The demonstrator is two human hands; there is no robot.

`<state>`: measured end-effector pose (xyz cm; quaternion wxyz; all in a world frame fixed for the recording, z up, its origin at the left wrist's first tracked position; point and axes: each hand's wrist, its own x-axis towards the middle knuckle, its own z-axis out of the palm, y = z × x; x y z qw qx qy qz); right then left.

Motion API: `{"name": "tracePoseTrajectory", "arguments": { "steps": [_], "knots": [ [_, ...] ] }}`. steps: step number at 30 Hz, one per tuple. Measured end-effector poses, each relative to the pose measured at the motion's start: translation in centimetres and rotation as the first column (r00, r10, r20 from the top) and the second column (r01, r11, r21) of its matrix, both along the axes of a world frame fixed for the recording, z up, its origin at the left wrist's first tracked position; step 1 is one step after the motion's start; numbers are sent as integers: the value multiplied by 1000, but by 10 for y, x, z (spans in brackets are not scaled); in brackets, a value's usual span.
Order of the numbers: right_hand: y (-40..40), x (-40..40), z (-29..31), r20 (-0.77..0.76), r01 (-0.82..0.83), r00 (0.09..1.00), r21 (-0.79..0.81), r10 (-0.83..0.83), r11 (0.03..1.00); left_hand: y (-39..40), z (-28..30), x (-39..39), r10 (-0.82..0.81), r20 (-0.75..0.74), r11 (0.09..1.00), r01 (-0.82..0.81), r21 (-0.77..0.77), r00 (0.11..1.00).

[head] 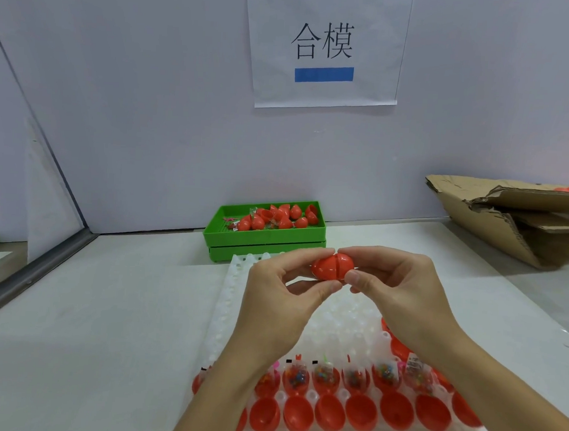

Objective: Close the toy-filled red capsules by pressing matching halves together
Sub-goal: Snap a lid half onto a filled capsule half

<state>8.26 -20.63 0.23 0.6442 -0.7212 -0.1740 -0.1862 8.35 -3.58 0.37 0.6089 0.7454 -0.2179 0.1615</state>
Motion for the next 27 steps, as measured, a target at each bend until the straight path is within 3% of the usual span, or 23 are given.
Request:
{"name": "tracePoseTrajectory", "arguments": {
  "steps": [10,20,27],
  "knots": [
    [1,2,-3,-49,-39,998,22,40,999,1,-2,2,60,-21,998,-60,17,998],
    [6,0,-7,13,-3,1000,-83,4,997,4,-6,4,135,151,950,-172,262,979],
    [6,0,-6,39,17,999,-77,-14,997,-2,-7,1,79,193,967,-122,225,978]
  ]
}}
